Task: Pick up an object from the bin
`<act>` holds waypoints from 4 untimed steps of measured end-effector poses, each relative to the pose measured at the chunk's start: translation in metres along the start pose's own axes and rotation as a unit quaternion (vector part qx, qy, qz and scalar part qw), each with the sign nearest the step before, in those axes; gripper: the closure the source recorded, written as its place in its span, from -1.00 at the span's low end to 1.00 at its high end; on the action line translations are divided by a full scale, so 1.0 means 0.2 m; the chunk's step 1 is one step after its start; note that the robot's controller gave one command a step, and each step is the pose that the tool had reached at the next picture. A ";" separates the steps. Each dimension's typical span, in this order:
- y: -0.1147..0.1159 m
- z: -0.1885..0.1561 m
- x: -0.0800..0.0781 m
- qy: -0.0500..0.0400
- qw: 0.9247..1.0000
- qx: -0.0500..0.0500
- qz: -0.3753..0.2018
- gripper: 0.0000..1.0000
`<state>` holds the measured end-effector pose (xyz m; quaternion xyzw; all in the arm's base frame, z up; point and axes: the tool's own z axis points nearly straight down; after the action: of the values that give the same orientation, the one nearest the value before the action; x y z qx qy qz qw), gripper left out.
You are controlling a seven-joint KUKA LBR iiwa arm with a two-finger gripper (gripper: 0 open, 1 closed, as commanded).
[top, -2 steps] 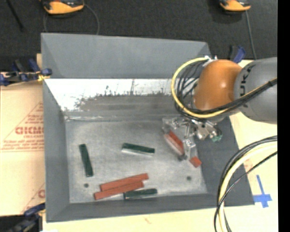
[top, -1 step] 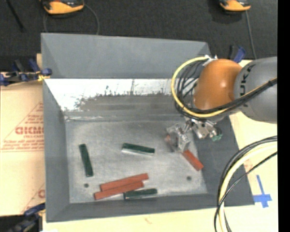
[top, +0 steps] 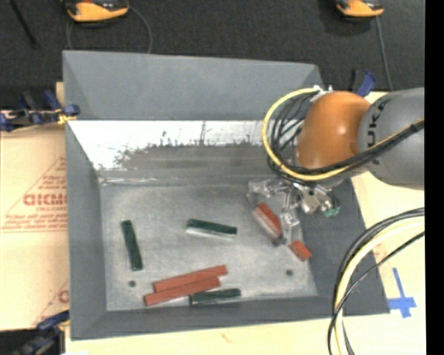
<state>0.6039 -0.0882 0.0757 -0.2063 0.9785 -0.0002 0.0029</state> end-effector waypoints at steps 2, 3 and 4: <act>0.00 0.00 0.00 0.000 1.000 0.000 0.000 -1.00; 0.40 -0.10 -0.04 0.000 1.000 -0.002 -0.009 -1.00; 0.61 0.01 -0.10 0.001 1.000 -0.002 -0.015 -1.00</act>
Offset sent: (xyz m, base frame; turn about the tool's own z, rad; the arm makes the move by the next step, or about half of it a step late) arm 0.0000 0.0000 0.0000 0.0000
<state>0.5727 0.0325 0.0730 -0.2209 0.9753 0.0016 0.0010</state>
